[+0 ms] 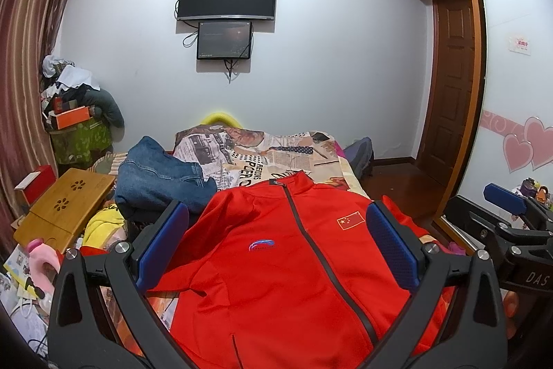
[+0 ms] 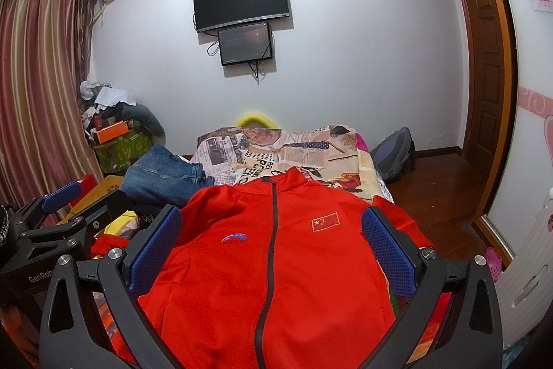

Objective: Fold large clothes

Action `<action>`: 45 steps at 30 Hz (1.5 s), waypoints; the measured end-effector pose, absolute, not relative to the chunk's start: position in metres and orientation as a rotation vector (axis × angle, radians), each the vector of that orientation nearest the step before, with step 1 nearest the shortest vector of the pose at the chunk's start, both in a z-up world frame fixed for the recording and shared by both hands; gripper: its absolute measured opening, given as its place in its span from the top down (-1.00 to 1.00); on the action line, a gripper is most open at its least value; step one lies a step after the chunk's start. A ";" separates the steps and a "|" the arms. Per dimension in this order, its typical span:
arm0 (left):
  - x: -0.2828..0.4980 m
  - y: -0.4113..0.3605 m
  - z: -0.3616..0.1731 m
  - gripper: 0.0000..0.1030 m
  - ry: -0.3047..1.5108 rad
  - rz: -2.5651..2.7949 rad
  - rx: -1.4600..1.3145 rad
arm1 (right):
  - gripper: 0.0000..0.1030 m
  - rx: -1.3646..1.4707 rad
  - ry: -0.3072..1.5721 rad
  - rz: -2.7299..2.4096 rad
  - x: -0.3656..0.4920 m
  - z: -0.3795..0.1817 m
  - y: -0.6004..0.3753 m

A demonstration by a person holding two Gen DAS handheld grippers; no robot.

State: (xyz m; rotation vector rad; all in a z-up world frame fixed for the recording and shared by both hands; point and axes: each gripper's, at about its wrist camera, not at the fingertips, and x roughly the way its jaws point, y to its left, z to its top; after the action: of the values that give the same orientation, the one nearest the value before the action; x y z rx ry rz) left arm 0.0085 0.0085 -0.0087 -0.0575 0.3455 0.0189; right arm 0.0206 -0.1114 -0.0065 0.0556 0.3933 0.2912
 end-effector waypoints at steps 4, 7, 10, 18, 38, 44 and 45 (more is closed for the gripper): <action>0.008 0.010 -0.009 -1.00 0.346 0.016 -0.059 | -1.00 0.055 0.395 0.291 0.021 -0.008 -0.108; 0.008 0.010 -0.009 -1.00 0.348 0.017 -0.059 | -1.00 0.055 0.396 0.292 0.022 -0.009 -0.109; 0.009 0.010 -0.010 -1.00 0.349 0.015 -0.059 | -1.00 0.055 0.396 0.292 0.021 -0.009 -0.109; 0.009 0.010 -0.010 -1.00 0.349 0.014 -0.059 | -1.00 0.056 0.398 0.291 0.023 -0.012 -0.111; 0.011 0.011 -0.010 -1.00 0.357 0.017 -0.061 | -1.00 0.054 0.403 0.291 0.024 -0.012 -0.111; 0.016 0.013 -0.012 -1.00 0.363 0.021 -0.061 | -1.00 0.051 0.415 0.291 0.027 -0.017 -0.113; 0.017 0.013 -0.013 -1.00 0.364 0.025 -0.059 | -1.00 0.051 0.417 0.291 0.028 -0.017 -0.113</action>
State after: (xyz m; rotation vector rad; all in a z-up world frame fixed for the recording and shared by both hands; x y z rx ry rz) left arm 0.0174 0.0134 -0.0129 -0.0587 0.3636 0.0248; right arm 0.0282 -0.1132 -0.0169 0.0505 0.4166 0.2913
